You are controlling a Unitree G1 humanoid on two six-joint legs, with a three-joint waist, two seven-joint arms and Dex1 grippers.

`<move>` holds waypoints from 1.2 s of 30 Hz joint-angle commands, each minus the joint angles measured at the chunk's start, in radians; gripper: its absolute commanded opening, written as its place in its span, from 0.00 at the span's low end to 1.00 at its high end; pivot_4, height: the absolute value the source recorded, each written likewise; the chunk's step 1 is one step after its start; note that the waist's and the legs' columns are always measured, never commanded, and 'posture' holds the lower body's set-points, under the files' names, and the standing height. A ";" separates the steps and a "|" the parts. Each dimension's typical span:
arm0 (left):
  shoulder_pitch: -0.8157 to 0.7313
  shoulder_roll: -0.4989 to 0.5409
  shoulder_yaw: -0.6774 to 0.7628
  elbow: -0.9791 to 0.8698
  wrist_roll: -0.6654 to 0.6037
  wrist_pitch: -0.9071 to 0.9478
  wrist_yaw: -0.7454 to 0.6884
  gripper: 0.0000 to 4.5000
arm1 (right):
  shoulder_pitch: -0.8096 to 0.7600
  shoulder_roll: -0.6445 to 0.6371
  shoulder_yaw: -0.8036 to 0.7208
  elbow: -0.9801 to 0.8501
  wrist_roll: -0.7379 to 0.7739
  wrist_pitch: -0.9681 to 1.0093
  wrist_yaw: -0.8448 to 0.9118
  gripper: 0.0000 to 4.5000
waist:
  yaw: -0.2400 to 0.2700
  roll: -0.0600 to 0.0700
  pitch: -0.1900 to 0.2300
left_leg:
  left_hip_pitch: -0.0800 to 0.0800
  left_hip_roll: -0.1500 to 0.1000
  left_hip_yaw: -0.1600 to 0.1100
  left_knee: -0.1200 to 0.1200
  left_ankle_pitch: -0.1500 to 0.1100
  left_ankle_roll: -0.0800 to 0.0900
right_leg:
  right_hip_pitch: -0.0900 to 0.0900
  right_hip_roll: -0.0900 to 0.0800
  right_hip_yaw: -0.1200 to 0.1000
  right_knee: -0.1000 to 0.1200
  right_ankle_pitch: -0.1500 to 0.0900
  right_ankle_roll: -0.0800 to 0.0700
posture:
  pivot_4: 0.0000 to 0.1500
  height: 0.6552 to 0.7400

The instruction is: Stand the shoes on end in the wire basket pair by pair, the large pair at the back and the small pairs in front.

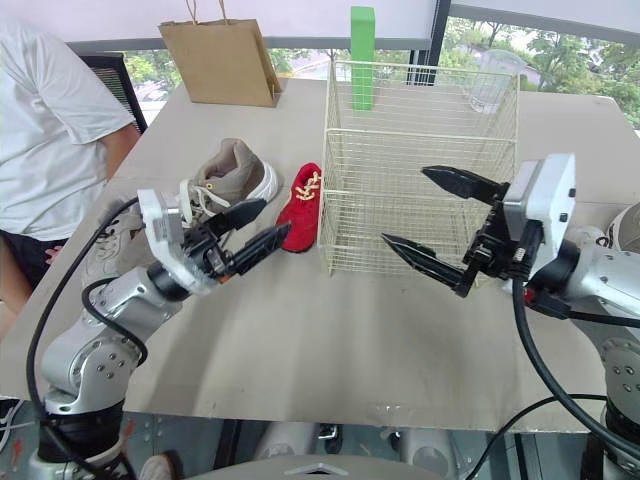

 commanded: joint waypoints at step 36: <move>-0.054 0.243 -0.131 -0.106 -0.185 0.157 -0.470 1.00 | 0.947 0.019 -0.680 -0.188 0.164 0.091 -0.465 0.98 | 0.018 0.003 -0.007 | 0.003 0.002 0.000 -0.006 -0.003 -0.005 | 0.003 -0.002 -0.002 -0.006 -0.004 0.000 | 1.00 1.00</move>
